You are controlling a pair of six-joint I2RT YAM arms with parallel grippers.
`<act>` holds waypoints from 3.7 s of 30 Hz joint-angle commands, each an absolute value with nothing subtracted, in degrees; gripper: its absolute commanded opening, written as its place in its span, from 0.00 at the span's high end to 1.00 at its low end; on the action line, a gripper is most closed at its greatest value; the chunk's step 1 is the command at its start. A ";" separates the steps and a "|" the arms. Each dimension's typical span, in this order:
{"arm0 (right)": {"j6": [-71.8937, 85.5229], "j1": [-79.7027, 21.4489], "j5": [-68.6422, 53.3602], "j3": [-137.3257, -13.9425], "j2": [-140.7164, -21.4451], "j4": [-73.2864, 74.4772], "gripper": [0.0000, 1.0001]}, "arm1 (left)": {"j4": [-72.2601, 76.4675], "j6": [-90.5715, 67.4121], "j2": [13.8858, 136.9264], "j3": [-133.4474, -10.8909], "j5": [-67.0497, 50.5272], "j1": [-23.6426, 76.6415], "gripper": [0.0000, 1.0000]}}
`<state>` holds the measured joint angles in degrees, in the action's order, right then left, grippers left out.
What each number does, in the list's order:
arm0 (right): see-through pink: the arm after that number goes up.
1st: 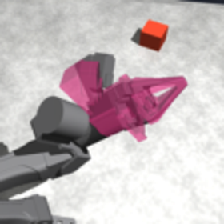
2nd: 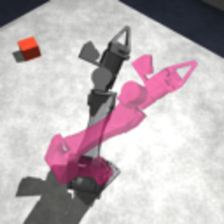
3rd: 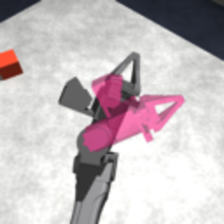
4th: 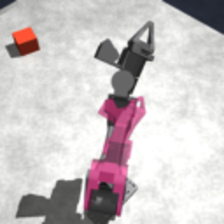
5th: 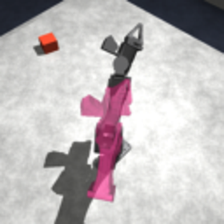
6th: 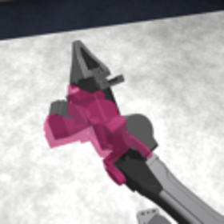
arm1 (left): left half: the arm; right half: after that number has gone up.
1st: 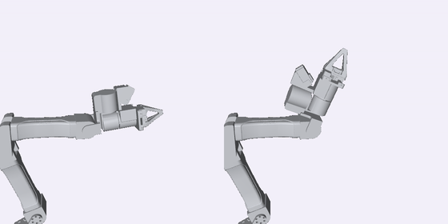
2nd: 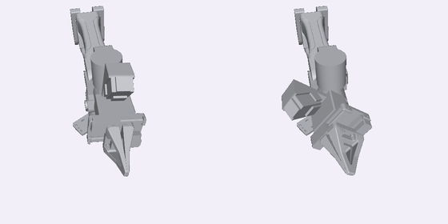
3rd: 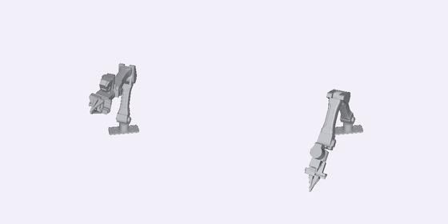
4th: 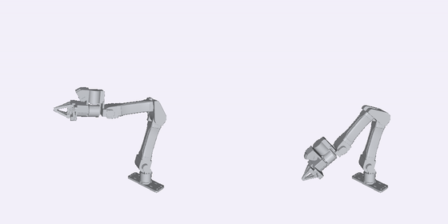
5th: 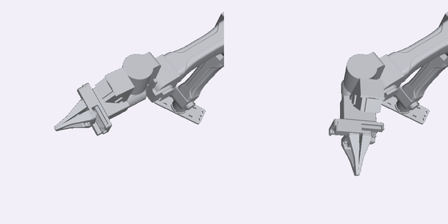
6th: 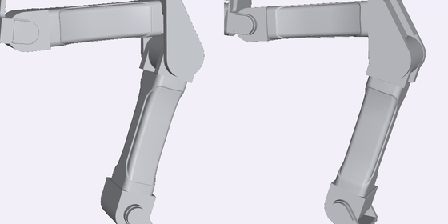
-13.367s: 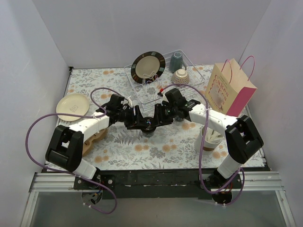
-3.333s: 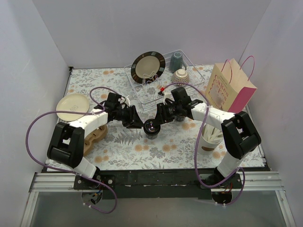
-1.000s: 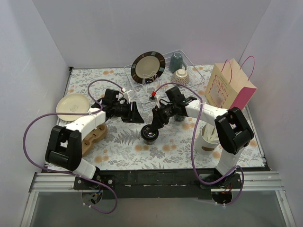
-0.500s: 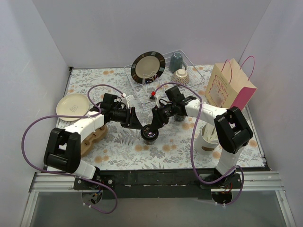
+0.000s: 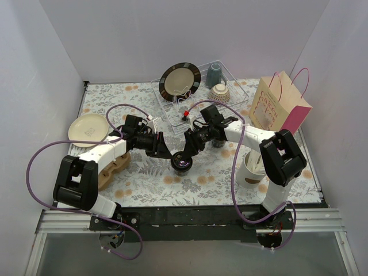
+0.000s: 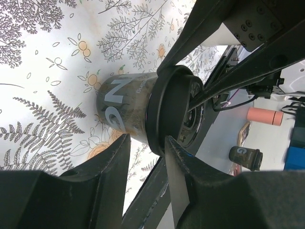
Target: Pack the takeout coffee
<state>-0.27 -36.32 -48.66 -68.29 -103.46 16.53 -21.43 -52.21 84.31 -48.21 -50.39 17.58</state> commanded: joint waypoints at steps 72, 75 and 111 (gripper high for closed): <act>-10.99 -40.69 -34.89 -65.21 -107.14 20.21 0.83 | -26.81 -48.60 90.88 -56.16 -51.59 18.37 0.54; -10.90 -40.78 -34.28 -65.21 -107.23 20.48 0.84 | -26.46 -48.69 91.06 -55.29 -51.94 18.72 0.55; -7.65 -40.78 -28.48 -59.85 -104.85 16.44 0.85 | -30.32 -49.48 91.50 -48.43 -31.73 24.61 0.67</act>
<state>-1.69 -40.12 -45.74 -63.90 -100.07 12.03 -24.75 -51.83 87.55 -51.72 -44.40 21.10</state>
